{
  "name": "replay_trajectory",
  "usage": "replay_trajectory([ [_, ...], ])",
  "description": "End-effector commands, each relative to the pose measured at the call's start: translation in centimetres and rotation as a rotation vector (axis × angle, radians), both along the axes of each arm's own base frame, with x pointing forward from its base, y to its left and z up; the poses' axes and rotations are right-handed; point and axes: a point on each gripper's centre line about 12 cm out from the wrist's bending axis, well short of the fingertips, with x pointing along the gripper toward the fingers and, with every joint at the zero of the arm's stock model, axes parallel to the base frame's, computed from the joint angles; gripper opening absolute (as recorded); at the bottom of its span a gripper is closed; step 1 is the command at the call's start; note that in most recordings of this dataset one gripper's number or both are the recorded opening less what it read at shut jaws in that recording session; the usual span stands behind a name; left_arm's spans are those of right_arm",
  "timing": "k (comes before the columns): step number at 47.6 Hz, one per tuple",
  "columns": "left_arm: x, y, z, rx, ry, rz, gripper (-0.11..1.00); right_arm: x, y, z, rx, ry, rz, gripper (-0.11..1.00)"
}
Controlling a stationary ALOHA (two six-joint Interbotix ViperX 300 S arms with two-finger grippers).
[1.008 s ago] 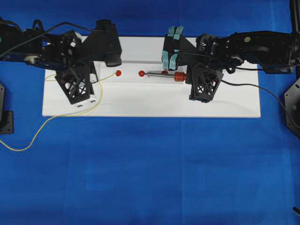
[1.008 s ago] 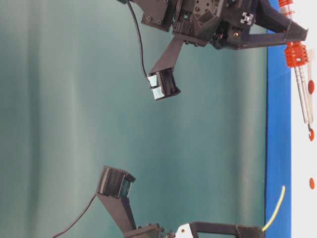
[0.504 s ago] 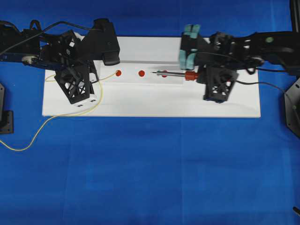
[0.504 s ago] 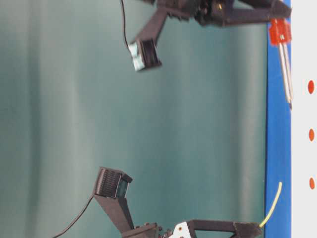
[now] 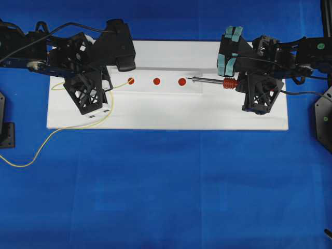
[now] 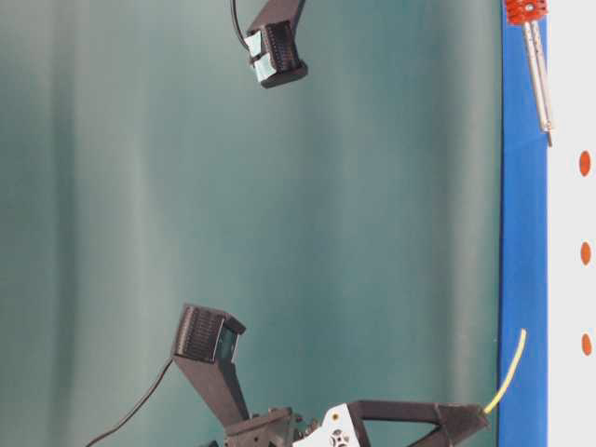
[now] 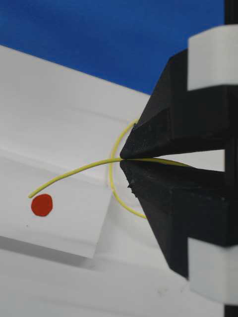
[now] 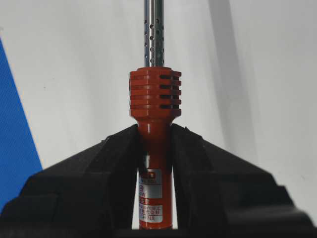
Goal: Touch the tip of the soldering iron to the tip of the solder at the mark.
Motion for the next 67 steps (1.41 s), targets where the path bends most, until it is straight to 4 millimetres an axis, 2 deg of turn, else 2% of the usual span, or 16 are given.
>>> replay_trajectory([
  [1,0.7,0.1,1.2,0.006,-0.038,0.001,0.03,0.4,-0.1,0.9,-0.01,-0.034,0.0,0.06],
  [10,2.6,0.3,0.9,0.008,-0.047,0.0,0.03,0.4,-0.1,0.9,-0.011,-0.035,0.0,0.06],
  [16,4.9,0.5,0.4,0.006,-0.05,-0.002,0.03,0.4,-0.1,0.9,-0.011,-0.035,0.0,0.06],
  [22,7.3,0.5,0.7,0.014,-0.083,-0.015,0.03,0.4,-0.1,0.9,-0.01,-0.034,0.002,0.06],
  [32,10.1,0.7,-0.2,0.02,-0.115,-0.021,0.03,0.4,-0.1,0.8,-0.014,-0.036,0.001,0.06],
  [45,10.9,0.8,-2.3,0.017,-0.105,-0.018,0.03,0.3,-0.1,0.7,-0.017,-0.034,0.005,0.06],
  [67,10.7,0.8,-3.1,0.013,-0.083,-0.016,0.03,0.2,-0.1,0.5,-0.018,-0.04,0.004,0.06],
])
